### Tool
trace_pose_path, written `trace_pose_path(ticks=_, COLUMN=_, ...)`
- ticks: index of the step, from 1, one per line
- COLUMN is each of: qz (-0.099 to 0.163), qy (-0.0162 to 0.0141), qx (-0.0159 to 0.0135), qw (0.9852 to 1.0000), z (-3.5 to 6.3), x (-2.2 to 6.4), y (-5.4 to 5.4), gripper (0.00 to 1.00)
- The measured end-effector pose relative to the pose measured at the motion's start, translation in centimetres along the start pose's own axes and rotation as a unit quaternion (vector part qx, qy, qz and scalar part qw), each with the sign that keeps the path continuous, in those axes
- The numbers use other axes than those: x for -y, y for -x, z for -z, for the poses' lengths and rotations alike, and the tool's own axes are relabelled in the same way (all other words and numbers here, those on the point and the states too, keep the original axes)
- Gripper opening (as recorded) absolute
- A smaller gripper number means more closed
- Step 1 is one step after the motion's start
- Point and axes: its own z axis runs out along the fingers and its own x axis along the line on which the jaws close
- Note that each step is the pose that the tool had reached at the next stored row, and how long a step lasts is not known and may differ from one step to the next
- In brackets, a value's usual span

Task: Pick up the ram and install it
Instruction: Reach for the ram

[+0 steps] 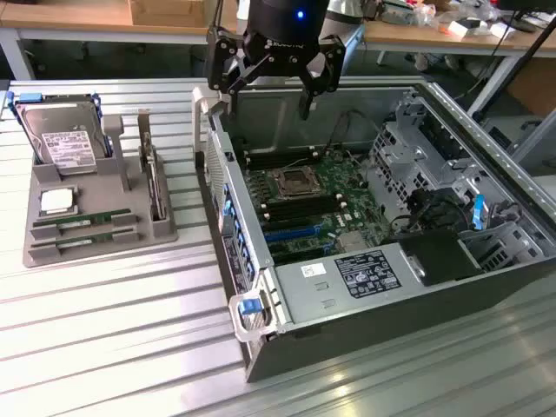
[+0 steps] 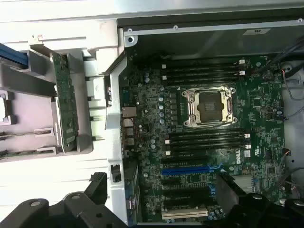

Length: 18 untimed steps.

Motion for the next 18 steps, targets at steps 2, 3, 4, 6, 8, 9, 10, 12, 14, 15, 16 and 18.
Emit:
trace_pose_path(ticks=2, qz=0.000, qy=0.0000, qx=0.0000, qw=1.0000, z=0.01, x=0.03, y=-0.4, gripper=0.99)
trace_pose_path(ticks=3, qz=0.000, qy=0.0000, qx=0.0000, qw=1.0000, z=0.01, x=0.03, y=-0.4, gripper=0.99)
trace_pose_path(ticks=4, qz=0.000, qy=0.0000, qx=0.0000, qw=1.0000, z=0.01, x=0.04, y=-0.5, gripper=0.99)
trace_pose_path(ticks=6, qz=0.000, qy=0.0000, qx=0.0000, qw=1.0000, z=0.01, x=0.04, y=-0.6, gripper=0.99)
trace_pose_path(ticks=8, qz=0.000, qy=0.0000, qx=0.0000, qw=1.0000, z=0.02, x=0.05, y=-0.6, gripper=0.99)
trace_pose_path(ticks=9, qz=0.000, qy=0.0000, qx=0.0000, qw=1.0000, z=0.02, x=0.05, y=-0.7, gripper=0.99)
trace_pose_path(ticks=10, qz=0.000, qy=0.0000, qx=0.0000, qw=1.0000, z=0.02, x=0.05, y=-0.7, gripper=0.99)
trace_pose_path(ticks=12, qz=0.000, qy=0.0000, qx=0.0000, qw=1.0000, z=0.02, x=0.06, y=-0.9, gripper=0.99)
trace_pose_path(ticks=14, qz=0.000, qy=0.0000, qx=0.0000, qw=1.0000, z=0.02, x=0.08, y=-1.0, gripper=0.99)
trace_pose_path(ticks=15, qz=0.000, qy=0.0000, qx=0.0000, qw=1.0000, z=0.03, x=0.08, y=-1.1, gripper=0.99)
trace_pose_path(ticks=16, qz=0.000, qy=0.0000, qx=0.0000, qw=1.0000, z=0.03, x=0.08, y=-1.1, gripper=0.99)
trace_pose_path(ticks=18, qz=0.000, qy=0.0000, qx=0.0000, qw=1.0000, z=0.03, x=0.10, y=-1.3, gripper=0.99)
